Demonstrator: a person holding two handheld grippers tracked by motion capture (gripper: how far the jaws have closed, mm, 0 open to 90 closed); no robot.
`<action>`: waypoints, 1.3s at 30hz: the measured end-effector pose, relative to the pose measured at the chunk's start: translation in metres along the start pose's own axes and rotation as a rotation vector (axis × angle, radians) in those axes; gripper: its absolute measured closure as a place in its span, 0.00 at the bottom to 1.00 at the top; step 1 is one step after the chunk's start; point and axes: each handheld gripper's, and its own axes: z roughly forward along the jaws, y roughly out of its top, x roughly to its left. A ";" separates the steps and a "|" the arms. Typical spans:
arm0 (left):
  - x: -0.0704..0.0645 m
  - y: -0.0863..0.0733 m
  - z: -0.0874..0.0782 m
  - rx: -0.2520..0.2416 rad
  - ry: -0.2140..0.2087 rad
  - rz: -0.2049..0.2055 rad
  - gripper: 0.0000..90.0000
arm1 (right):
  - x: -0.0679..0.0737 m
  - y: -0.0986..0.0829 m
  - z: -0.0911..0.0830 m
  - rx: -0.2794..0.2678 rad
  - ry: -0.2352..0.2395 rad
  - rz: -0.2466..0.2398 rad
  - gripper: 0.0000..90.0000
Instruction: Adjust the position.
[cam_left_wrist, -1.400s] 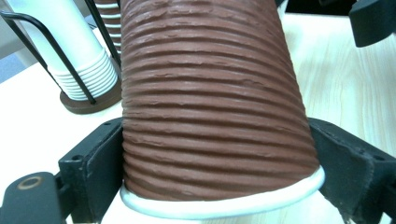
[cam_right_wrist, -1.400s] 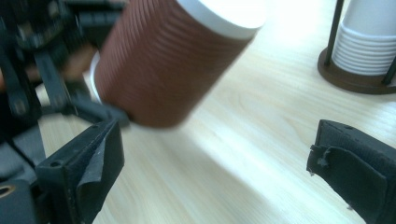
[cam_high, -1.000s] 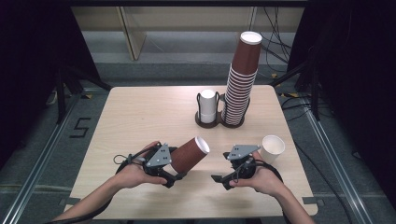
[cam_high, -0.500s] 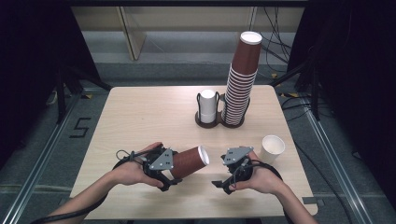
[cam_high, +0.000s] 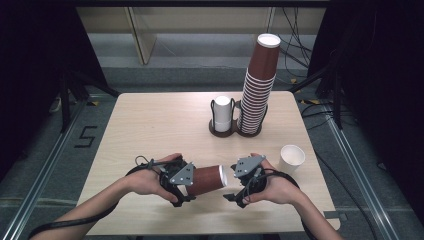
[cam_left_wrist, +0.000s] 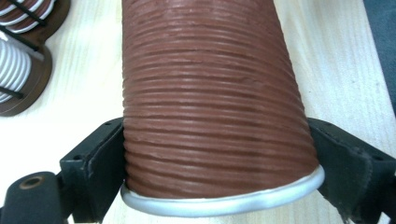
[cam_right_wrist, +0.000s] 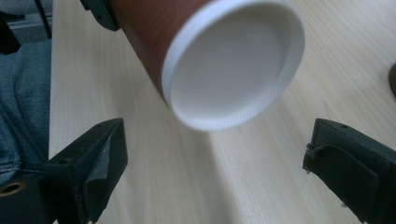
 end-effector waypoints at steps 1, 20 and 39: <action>0.000 0.000 0.000 0.000 0.000 0.000 0.13 | 0.000 0.000 0.000 0.000 0.000 0.000 0.06; -0.008 0.016 0.009 0.041 -0.057 0.086 0.13 | 0.007 0.028 0.022 0.070 0.107 -0.170 0.17; -0.010 0.025 0.009 0.050 -0.059 0.138 0.13 | 0.010 0.033 0.027 0.081 0.143 -0.191 0.18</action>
